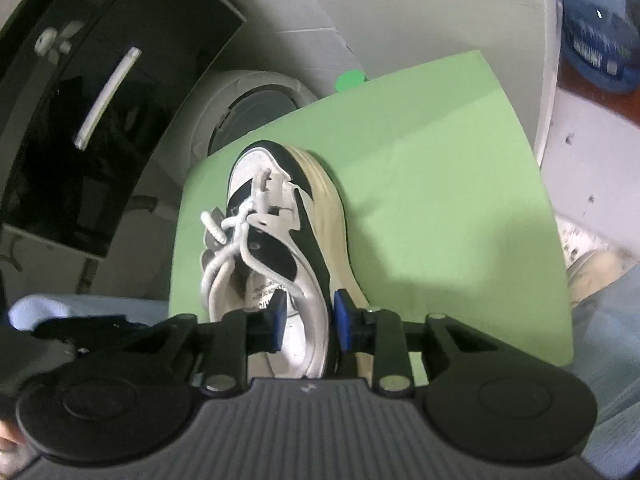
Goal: Lace up shoes with both hands
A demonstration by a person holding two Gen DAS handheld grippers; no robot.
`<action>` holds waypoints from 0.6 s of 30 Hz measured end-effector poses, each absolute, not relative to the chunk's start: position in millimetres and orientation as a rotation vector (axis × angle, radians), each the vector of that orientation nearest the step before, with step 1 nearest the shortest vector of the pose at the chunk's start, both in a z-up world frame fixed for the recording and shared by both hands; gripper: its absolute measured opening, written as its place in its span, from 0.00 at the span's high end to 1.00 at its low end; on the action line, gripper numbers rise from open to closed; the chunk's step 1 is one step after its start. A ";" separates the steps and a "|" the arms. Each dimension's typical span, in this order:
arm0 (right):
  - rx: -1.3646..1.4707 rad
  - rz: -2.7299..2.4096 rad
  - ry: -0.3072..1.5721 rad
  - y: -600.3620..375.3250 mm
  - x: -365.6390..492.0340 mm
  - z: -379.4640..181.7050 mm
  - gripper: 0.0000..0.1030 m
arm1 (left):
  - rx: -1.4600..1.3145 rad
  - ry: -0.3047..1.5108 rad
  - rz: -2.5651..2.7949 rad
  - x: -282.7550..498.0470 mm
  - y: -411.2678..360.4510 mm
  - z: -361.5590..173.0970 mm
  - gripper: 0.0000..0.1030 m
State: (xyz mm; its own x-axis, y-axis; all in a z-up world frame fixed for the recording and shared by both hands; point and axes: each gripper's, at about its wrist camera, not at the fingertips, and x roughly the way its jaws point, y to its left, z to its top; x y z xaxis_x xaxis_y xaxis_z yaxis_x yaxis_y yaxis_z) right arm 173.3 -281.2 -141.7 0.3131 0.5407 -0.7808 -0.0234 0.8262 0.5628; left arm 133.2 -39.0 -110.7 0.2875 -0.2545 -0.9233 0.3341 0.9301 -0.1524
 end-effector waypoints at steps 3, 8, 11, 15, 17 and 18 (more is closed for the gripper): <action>0.671 0.373 1.218 -293.3 173.3 -151.1 0.71 | 0.036 1.199 -0.345 142.4 -31.1 -113.3 0.87; 0.758 0.420 1.274 -284.4 169.0 -161.1 0.71 | -0.105 1.174 -0.272 157.2 -8.5 -110.1 0.91; 0.723 0.457 1.291 -272.0 167.1 -162.6 0.71 | -0.158 1.175 -0.255 158.2 1.4 -106.4 0.90; 0.591 0.470 1.261 -261.1 164.7 -148.9 0.69 | -0.211 1.156 -0.257 155.2 9.3 -93.9 0.77; 0.532 0.486 1.204 -257.9 162.0 -136.4 0.65 | -0.219 1.133 -0.264 152.0 10.6 -85.6 0.69; 0.499 0.501 1.160 -256.3 160.2 -127.6 0.64 | -0.216 1.116 -0.281 149.9 9.9 -81.0 0.68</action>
State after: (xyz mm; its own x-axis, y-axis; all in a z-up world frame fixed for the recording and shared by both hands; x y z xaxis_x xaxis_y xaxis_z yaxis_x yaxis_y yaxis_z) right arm 160.2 -256.3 -127.6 0.3171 0.6078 -0.7281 -0.1129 0.7864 0.6073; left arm 149.9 9.9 -81.0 0.4098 -0.3286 -0.8509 0.1140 0.9440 -0.3096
